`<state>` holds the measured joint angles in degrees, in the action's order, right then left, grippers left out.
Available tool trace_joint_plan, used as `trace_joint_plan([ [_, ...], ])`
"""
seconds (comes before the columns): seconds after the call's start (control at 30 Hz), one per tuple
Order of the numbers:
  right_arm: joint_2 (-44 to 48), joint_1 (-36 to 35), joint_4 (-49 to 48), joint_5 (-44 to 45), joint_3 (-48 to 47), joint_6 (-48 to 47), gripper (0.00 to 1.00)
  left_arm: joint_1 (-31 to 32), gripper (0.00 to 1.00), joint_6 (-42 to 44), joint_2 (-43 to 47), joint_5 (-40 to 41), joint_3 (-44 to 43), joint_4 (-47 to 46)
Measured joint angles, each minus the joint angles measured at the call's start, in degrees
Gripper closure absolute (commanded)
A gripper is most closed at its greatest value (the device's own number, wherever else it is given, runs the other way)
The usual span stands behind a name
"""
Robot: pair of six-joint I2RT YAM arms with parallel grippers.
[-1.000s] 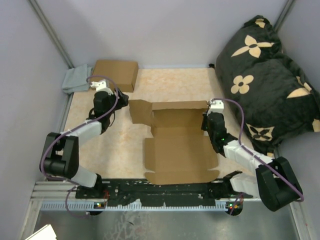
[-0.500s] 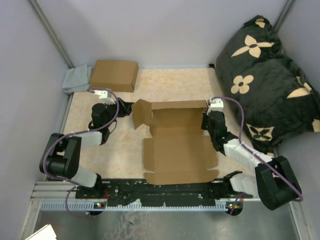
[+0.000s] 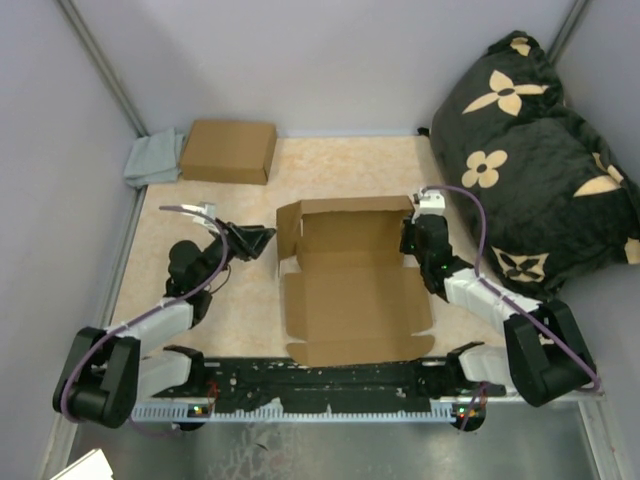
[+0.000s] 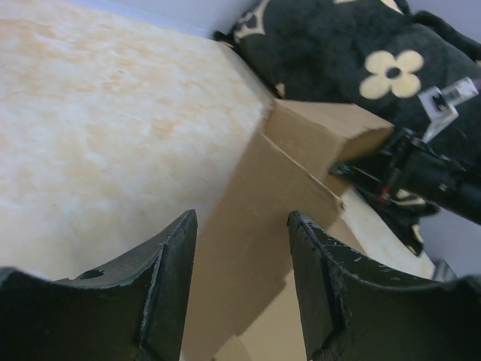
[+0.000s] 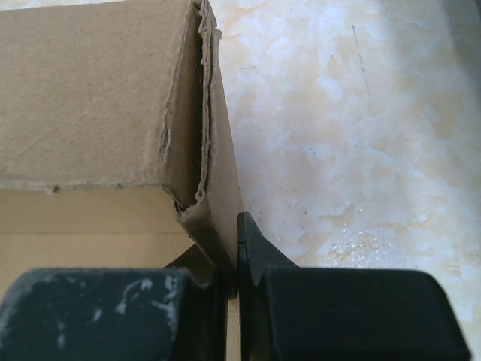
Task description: Fold the paper box
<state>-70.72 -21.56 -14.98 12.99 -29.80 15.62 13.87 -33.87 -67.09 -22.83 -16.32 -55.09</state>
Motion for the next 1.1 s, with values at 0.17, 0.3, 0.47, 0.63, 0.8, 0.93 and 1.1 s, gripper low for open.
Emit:
trace_joint_plan([
  [0.17,0.0,0.1,-0.2,-0.6,0.0,0.0,1.00,6.7,0.41,1.7,3.1,-0.2,0.4,4.3],
  [0.3,0.0,0.1,-0.4,-1.4,0.1,0.0,0.99,10.7,0.41,3.0,-1.2,-0.2,-0.3,5.7],
  [0.47,0.2,0.3,-0.5,-1.8,0.3,0.0,0.99,12.2,0.41,4.6,-4.4,0.6,-2.4,8.1],
  [0.63,0.6,0.4,-1.0,-1.8,1.0,0.0,0.99,12.8,0.41,7.1,-3.8,2.1,-5.4,11.6],
  [0.8,0.6,0.4,-1.0,-1.9,1.0,0.0,0.99,13.0,0.40,10.3,-0.3,6.1,-6.5,15.9],
  [0.93,0.6,0.4,-1.0,-1.8,0.9,0.1,0.99,13.0,0.40,12.2,0.6,10.1,-7.1,19.2],
  [1.1,-1.1,0.3,1.3,-0.9,-1.6,0.7,1.00,13.0,0.42,13.1,1.5,15.6,-8.5,24.3],
])
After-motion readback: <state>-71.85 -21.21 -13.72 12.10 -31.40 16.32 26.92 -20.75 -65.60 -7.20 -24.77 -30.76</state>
